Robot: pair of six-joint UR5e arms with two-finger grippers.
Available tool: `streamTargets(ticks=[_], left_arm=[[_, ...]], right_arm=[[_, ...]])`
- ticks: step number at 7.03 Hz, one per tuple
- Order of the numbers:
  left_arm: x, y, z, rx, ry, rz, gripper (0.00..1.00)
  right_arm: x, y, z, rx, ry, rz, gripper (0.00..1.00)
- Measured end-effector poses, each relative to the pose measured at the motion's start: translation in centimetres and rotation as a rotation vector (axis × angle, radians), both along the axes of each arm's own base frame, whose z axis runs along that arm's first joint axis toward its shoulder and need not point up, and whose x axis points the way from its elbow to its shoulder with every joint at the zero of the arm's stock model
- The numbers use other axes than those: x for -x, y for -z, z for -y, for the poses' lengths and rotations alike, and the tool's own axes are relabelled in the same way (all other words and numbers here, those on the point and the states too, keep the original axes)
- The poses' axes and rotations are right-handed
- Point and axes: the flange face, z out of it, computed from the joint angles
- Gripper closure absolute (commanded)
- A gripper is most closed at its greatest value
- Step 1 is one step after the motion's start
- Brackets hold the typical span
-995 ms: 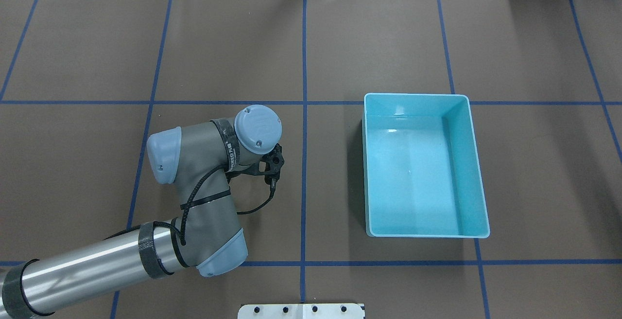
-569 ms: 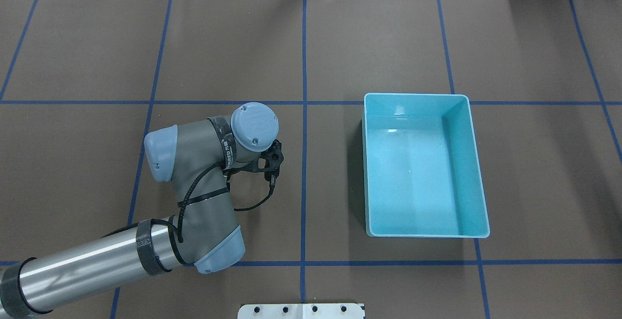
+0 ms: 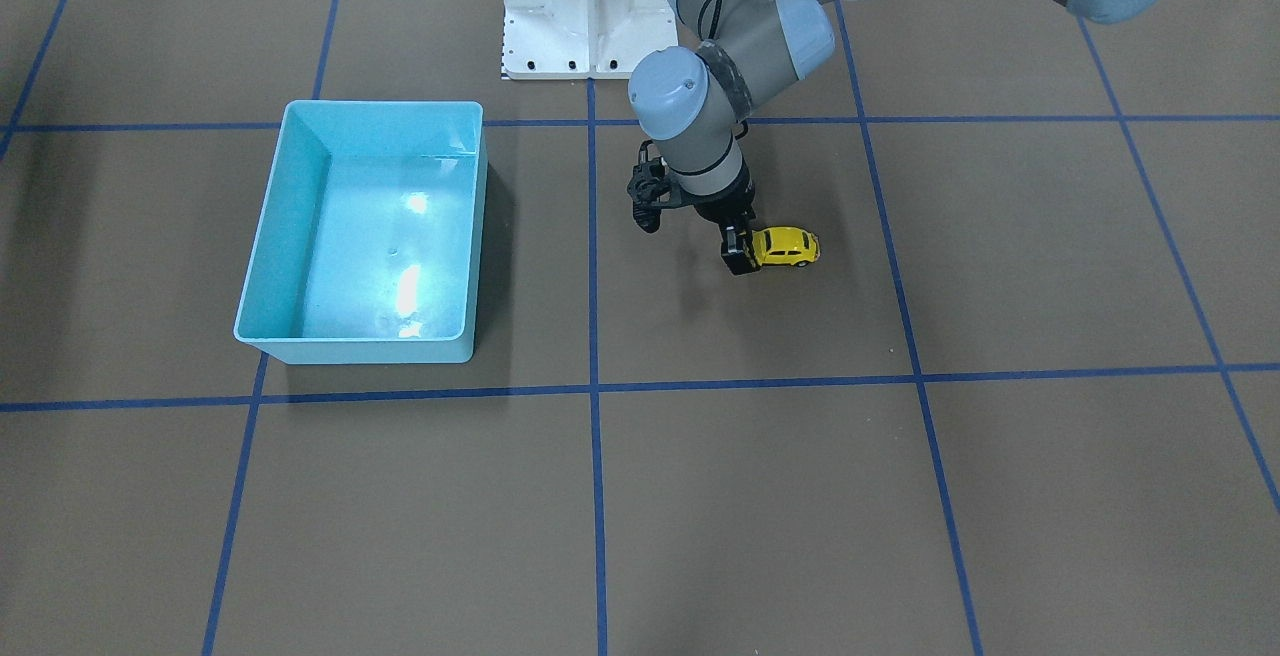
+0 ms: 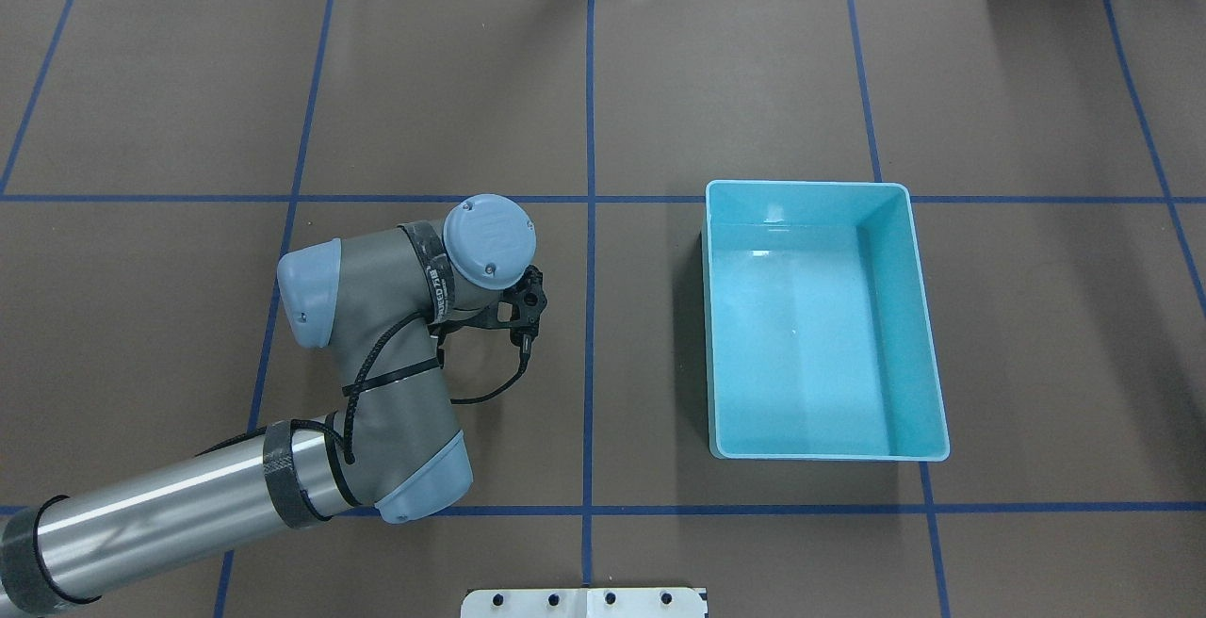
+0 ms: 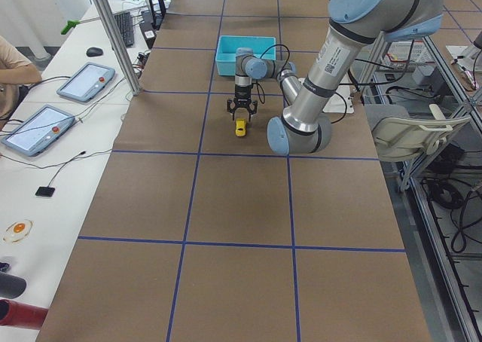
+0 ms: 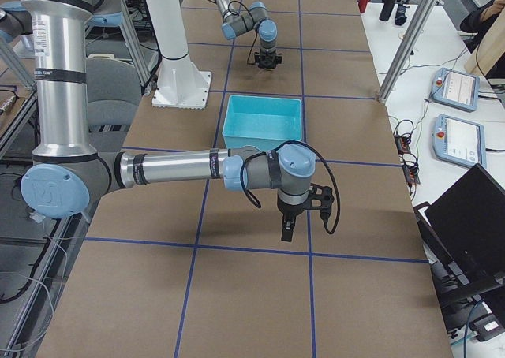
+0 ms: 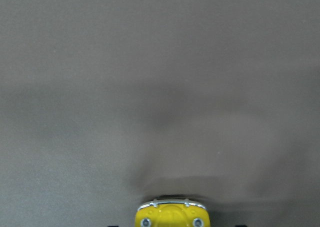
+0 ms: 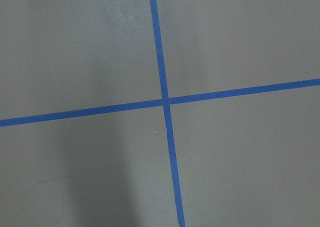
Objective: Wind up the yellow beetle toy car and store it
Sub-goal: 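Grasp the yellow car with the left gripper and press it down, then drag the held car backward along the table with the left gripper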
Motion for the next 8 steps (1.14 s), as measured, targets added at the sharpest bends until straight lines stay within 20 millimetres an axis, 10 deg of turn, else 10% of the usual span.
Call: streamTargets(ticks=[2,8], left_arm=[[0.1,-0.4,0.3,0.008,0.009,0.008,0.92],[6.1,2.2,5.1,-0.002,0.103,-0.063,1.0]], right_arm=[[0.1,-0.1,0.0,0.002,0.001,-0.001,0.0],[0.2,-0.3,0.0,0.006,0.005,-0.004,0.0]])
